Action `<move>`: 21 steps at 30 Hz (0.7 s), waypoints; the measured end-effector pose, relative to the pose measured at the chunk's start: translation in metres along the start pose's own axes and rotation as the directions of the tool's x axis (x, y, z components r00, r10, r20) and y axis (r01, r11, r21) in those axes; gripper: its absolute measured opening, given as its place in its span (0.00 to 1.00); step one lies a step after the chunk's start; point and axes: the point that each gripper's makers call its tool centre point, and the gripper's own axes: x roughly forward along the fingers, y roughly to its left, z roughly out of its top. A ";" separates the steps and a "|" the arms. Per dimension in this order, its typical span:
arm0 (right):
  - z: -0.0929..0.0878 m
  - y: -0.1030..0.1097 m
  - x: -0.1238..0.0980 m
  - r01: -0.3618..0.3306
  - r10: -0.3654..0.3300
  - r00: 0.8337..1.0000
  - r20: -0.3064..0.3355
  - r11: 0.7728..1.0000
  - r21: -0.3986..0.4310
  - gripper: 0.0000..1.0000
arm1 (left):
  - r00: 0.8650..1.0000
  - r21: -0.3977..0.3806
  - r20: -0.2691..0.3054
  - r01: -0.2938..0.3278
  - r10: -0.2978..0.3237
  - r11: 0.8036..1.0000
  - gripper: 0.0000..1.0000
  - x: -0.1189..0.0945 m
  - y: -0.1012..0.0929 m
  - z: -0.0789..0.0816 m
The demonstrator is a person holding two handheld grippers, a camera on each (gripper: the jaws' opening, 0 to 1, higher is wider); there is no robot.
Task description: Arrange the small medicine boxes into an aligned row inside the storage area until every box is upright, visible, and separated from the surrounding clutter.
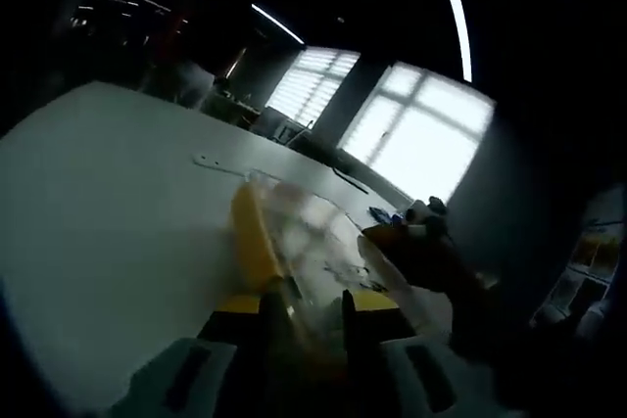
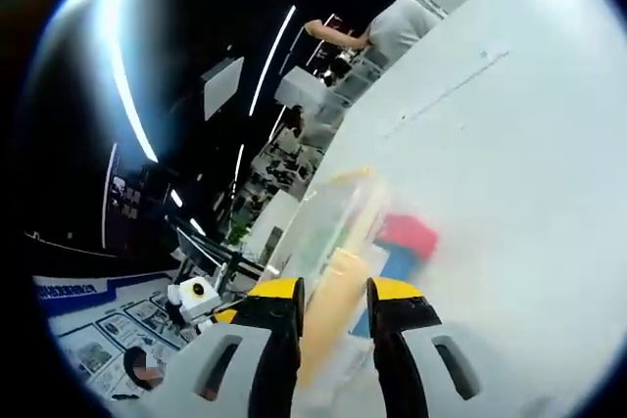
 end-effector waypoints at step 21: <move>0.009 -0.007 0.016 -0.043 0.041 0.999 0.022 0.994 0.100 0.29 | 0.997 0.037 0.055 0.046 -0.048 0.998 0.33 -0.006 -0.019 -0.014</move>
